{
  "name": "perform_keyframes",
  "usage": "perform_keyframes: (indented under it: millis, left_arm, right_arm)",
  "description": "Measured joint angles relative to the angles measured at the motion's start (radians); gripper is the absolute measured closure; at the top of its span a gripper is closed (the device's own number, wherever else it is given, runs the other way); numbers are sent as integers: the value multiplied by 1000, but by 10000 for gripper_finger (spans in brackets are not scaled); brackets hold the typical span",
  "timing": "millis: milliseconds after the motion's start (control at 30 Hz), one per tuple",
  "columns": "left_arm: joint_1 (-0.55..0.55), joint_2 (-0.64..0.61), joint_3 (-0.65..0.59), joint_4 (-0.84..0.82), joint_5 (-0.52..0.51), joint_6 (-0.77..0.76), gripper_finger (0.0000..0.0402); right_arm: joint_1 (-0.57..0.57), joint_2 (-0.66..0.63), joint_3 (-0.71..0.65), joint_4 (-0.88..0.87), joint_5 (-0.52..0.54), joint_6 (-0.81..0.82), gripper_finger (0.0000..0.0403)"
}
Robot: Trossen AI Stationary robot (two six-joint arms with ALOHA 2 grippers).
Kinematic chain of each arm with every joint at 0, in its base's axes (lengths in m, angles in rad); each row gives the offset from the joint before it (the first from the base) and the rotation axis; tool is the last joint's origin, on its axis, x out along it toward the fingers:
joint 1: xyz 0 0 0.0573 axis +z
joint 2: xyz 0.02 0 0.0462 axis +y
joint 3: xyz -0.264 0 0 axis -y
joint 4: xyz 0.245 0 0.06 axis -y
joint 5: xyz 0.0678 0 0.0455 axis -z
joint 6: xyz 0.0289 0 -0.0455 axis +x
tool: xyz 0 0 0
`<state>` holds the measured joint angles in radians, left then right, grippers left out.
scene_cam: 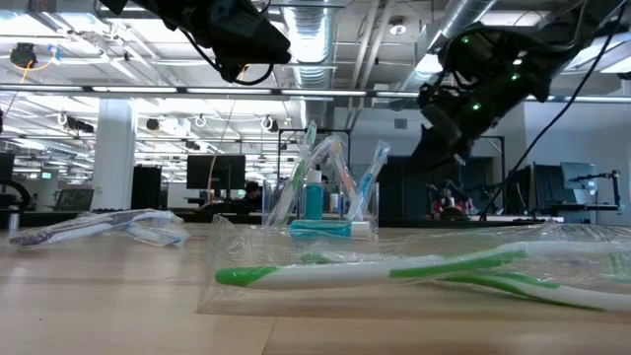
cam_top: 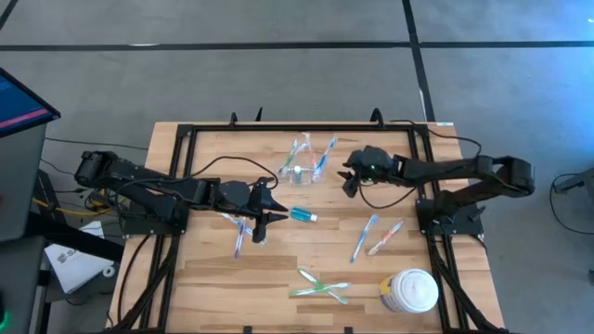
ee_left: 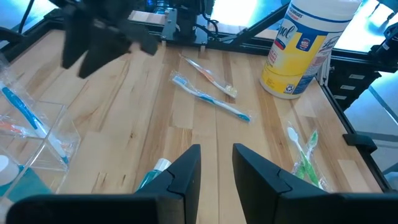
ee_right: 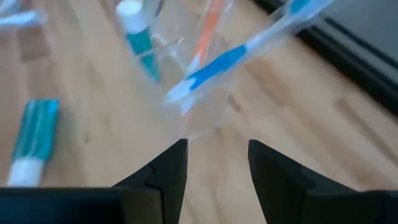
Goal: Pick & Place toothbrushing station
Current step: Put the right blue toothbrush into the transparent organizer
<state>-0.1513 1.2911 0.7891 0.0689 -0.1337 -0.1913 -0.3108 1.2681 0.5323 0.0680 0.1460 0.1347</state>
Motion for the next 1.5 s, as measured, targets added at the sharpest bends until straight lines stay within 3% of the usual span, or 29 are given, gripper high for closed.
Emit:
perform_keyframes:
  millis: [333, 800, 1200, 1500]
  left_arm:
    - [0, 0, 0, 0, 0, 0, 314]
    - [0, 0, 0, 3, 0, 1, 314]
    - [0, 0, 0, 6, 0, 3, 314]
    - [0, 0, 0, 8, 0, 3, 314]
  right_arm:
    - [147, -148, 0, -278, -44, 38, 243]
    - [378, -153, 12, -424, -78, 49, 243]
    - [577, 27, 111, -585, -73, 68, 243]
    - [640, 196, 262, -772, -40, 68, 243]
